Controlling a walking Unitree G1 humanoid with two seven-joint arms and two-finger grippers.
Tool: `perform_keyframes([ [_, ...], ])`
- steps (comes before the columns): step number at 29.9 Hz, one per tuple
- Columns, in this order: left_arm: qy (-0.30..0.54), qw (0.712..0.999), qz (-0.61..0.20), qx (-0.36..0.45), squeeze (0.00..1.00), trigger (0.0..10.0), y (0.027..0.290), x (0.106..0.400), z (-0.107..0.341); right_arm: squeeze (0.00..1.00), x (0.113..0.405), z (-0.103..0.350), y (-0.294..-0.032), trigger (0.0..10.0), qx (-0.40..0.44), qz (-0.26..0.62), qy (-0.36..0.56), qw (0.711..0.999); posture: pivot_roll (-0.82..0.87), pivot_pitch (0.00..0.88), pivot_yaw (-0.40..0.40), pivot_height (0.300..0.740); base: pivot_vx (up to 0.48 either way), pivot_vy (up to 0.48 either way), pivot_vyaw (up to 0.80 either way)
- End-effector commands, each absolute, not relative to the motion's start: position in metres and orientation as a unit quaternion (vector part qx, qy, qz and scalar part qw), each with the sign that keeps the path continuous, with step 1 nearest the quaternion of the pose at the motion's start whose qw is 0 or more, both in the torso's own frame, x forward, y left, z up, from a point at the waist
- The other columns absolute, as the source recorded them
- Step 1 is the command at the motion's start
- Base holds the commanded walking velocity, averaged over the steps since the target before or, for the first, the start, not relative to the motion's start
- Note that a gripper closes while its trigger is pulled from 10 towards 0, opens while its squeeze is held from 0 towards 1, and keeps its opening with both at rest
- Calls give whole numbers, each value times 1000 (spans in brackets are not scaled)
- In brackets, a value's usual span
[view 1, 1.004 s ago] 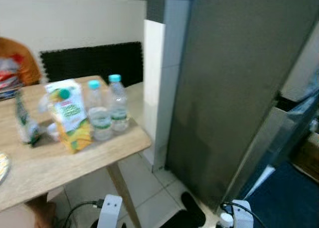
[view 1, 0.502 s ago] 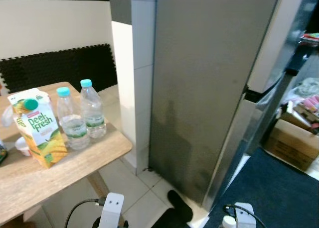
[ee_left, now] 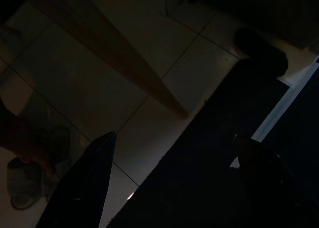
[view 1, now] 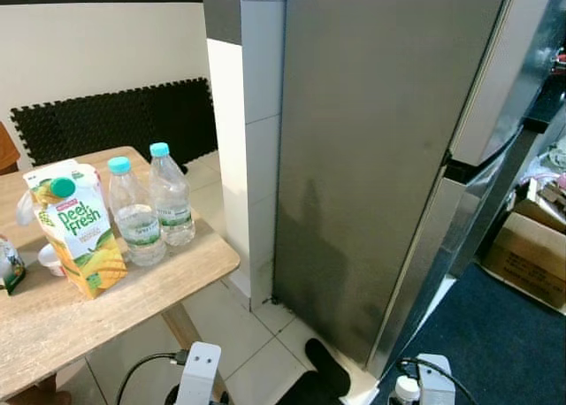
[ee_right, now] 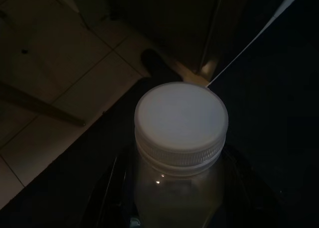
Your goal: Restocking fridge
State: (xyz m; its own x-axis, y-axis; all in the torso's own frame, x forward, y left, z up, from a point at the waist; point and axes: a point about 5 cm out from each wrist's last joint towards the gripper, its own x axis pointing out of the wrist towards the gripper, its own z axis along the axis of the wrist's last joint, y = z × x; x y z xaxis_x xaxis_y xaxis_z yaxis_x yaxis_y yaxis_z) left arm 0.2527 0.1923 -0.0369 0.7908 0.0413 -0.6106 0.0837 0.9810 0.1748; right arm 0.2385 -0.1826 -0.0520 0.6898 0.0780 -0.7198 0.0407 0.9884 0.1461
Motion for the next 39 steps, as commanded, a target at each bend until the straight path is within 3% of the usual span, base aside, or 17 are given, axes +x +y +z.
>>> perform_keyframes([
  [1,327,940,-19,92,0,10000,186,251,-39,0,241,-50,-185,10000,72,8,389,919,-76,49,-62,740,0,-262,0],
  [39,327,942,-3,71,0,10000,192,255,-36,0,242,-49,-186,10000,69,8,387,920,-82,51,-52,740,0,-298,0],
])
